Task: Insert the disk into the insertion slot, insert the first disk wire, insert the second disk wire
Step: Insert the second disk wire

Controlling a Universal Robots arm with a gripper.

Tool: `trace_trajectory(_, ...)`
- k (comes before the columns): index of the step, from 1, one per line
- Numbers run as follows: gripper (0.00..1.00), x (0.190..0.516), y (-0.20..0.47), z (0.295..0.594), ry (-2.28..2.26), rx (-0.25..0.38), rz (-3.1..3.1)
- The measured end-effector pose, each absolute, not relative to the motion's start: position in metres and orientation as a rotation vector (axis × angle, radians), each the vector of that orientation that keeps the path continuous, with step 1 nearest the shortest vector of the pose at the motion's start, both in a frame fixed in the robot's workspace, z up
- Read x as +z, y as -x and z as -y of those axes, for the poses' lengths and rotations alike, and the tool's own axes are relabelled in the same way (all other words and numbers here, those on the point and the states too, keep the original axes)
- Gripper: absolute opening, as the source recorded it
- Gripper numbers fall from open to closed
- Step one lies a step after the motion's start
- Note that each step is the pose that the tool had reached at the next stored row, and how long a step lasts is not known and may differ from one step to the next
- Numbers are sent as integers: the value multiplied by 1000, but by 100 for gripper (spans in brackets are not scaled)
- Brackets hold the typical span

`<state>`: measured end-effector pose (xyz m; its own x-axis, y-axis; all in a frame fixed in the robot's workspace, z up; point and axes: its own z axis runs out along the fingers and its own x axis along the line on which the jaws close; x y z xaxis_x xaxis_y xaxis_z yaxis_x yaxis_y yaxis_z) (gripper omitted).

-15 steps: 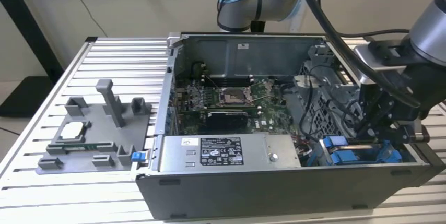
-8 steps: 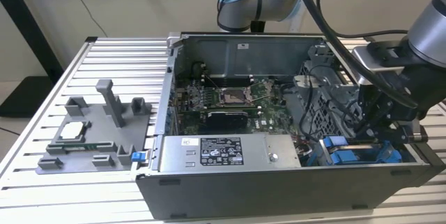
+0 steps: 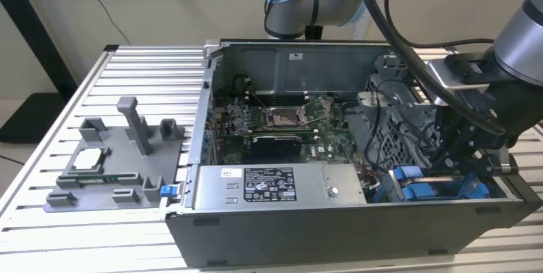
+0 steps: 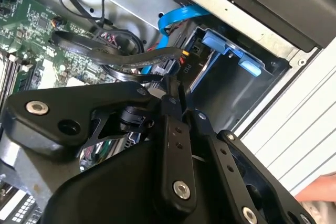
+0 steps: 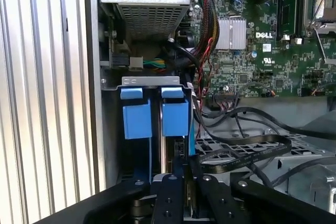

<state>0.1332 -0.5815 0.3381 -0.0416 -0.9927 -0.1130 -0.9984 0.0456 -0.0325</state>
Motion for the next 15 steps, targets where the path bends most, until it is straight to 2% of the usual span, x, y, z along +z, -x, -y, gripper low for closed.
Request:
trace_trajectory(6, 0, 333, -133, 581, 2098, 84, -2192)
trace_trajectory(7, 100, 333, -133, 581, 2098, 84, -2192)
trace_trajectory(15, 100, 356, -133, 581, 2096, 89, -2199)
